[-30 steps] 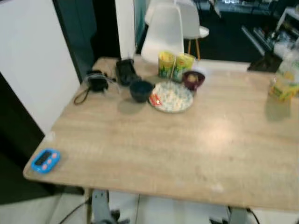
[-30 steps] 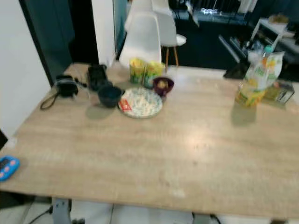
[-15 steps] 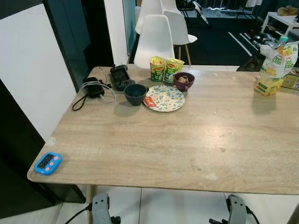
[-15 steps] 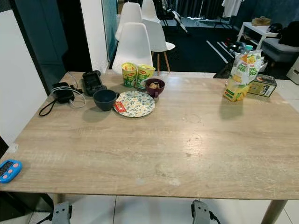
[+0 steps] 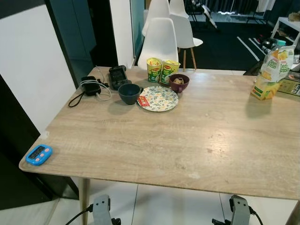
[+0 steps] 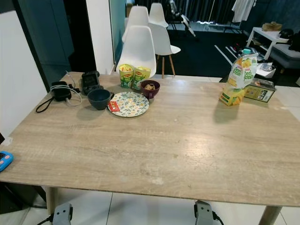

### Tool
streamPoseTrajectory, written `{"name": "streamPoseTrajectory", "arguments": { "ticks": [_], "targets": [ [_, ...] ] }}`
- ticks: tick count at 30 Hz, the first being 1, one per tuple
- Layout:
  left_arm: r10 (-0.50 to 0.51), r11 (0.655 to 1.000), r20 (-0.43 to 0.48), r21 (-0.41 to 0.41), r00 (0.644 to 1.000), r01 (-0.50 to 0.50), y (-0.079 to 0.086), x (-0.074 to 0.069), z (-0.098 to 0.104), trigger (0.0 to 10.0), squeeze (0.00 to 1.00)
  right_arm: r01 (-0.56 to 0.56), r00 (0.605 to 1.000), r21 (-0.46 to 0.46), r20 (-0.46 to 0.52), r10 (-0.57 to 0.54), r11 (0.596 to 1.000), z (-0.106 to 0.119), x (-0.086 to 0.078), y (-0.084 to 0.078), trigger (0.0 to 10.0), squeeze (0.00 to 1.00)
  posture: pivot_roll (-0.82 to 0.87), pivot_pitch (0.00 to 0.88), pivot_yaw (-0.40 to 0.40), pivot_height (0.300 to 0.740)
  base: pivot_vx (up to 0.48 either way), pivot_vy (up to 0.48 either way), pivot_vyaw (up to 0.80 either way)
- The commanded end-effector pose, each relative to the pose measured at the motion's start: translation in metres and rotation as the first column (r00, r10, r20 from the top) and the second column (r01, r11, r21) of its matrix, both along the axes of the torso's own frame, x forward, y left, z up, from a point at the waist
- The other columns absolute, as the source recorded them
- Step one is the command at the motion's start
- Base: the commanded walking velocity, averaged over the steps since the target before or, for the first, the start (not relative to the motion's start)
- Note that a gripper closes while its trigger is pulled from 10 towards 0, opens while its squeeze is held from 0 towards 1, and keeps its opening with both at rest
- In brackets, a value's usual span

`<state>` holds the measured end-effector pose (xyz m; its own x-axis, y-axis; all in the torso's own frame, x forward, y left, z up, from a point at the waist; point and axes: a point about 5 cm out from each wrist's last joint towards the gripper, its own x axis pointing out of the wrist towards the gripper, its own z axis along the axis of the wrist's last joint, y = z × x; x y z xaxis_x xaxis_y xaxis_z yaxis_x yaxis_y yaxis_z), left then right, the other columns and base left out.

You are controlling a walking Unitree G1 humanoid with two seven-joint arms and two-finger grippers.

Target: Restocking fridge

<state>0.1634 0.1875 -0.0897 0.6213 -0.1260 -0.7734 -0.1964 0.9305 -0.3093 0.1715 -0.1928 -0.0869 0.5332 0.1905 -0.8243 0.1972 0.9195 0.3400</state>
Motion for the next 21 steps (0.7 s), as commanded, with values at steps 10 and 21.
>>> {"name": "streamPoseTrajectory", "arguments": {
  "ticks": [10,21],
  "targets": [
    [-0.04,0.999,-0.01,-0.032,0.999,0.04,-0.0073,-0.0035,-0.002,10.0,0.0,0.003,1.0,-0.006,-0.003,-0.003,1.0,-0.0002,-0.0009,-0.0018,10.0,0.0,0.04,0.0,-0.063,0.74,0.0,-0.186,0.0],
    [-0.013,1.0,-0.003,-0.024,1.0,0.012,-0.005,-0.0013,-0.001,10.0,0.0,-0.002,1.0,-0.01,-0.007,0.002,1.0,-0.0008,-0.0018,-0.0011,10.0,0.0,0.04,0.0,-0.063,0.74,0.0,-0.153,0.0]
  ]
}}
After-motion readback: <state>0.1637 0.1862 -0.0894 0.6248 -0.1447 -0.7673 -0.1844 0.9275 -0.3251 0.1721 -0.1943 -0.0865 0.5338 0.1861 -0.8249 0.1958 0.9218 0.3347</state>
